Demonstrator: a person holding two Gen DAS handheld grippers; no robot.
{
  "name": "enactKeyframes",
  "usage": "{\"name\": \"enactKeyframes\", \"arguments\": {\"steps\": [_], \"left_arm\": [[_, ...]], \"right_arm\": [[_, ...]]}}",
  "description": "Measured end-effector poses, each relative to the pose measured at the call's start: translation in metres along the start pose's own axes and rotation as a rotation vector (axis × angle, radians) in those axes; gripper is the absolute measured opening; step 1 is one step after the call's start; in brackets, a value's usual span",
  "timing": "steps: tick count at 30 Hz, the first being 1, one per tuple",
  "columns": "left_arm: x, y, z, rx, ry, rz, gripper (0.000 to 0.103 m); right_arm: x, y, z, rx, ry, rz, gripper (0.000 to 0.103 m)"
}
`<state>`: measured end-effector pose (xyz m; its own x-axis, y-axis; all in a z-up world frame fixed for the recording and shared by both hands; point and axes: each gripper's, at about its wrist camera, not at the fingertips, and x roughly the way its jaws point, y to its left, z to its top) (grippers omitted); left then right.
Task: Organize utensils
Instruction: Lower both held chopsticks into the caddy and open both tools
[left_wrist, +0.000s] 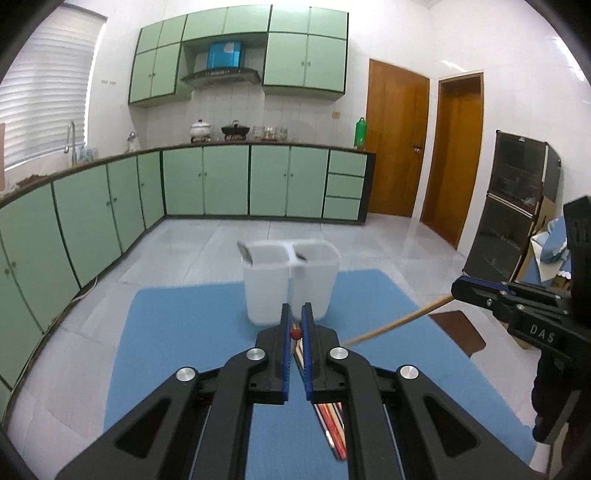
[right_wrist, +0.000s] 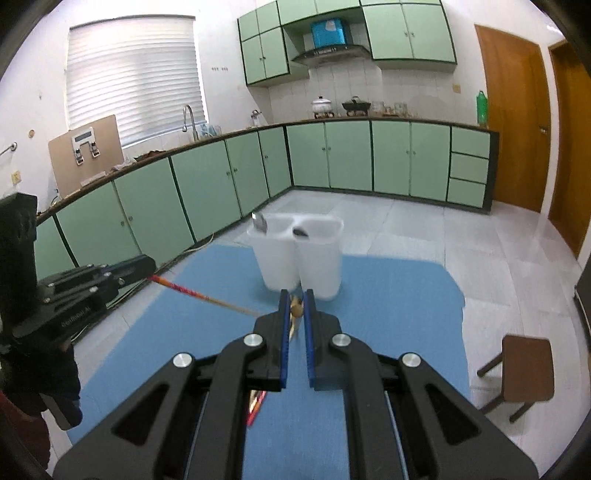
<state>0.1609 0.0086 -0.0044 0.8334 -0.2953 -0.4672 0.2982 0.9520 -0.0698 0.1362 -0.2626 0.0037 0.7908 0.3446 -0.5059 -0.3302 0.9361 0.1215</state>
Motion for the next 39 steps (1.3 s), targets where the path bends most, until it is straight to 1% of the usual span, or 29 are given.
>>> {"name": "enactKeyframes", "arguments": {"steps": [4,7,10,13,18,21,24,27,29,32,35,37,39], "left_arm": [[0.015,0.003,0.019,0.011,-0.005,-0.020,0.005],[0.023,0.006,0.032,0.010,-0.009,-0.028,0.005],[0.031,0.013,0.045,0.002,-0.013,-0.035,0.005],[0.034,0.015,0.057,0.008,-0.027,-0.033,0.005],[0.025,0.010,0.089,0.038,-0.096,-0.042,0.005],[0.020,0.005,0.113,0.058,-0.146,-0.045,0.005],[0.019,0.001,0.140,0.067,-0.202,-0.048,0.005],[0.023,0.000,0.162,0.069,-0.236,-0.047,0.005],[0.031,-0.003,0.177,0.086,-0.268,-0.021,0.005],[0.047,-0.004,0.188,0.092,-0.273,-0.013,0.005],[0.070,0.001,0.185,0.071,-0.246,-0.006,0.005],[0.087,0.007,0.175,0.052,-0.213,0.001,0.005],[0.107,0.014,0.163,0.032,-0.164,0.006,0.005]], "right_arm": [[0.015,-0.003,0.032,-0.012,0.008,0.027,0.006],[0.026,-0.006,0.053,-0.023,0.012,0.030,0.006],[0.028,-0.009,0.072,-0.026,0.008,0.038,0.006],[0.024,-0.012,0.094,-0.037,-0.017,0.048,0.006],[0.009,-0.019,0.134,-0.039,-0.084,0.069,0.006],[0.005,-0.021,0.156,-0.061,-0.125,0.052,0.006],[0.009,-0.025,0.176,-0.066,-0.148,0.037,0.006],[0.018,-0.028,0.191,-0.066,-0.166,0.024,0.006],[0.026,-0.029,0.197,-0.075,-0.172,0.004,0.006],[0.044,-0.031,0.200,-0.083,-0.167,-0.016,0.006],[0.069,-0.034,0.193,-0.069,-0.129,-0.027,0.006],[0.088,-0.037,0.184,-0.058,-0.093,-0.034,0.006],[0.104,-0.039,0.175,-0.050,-0.059,-0.037,0.006]]}}
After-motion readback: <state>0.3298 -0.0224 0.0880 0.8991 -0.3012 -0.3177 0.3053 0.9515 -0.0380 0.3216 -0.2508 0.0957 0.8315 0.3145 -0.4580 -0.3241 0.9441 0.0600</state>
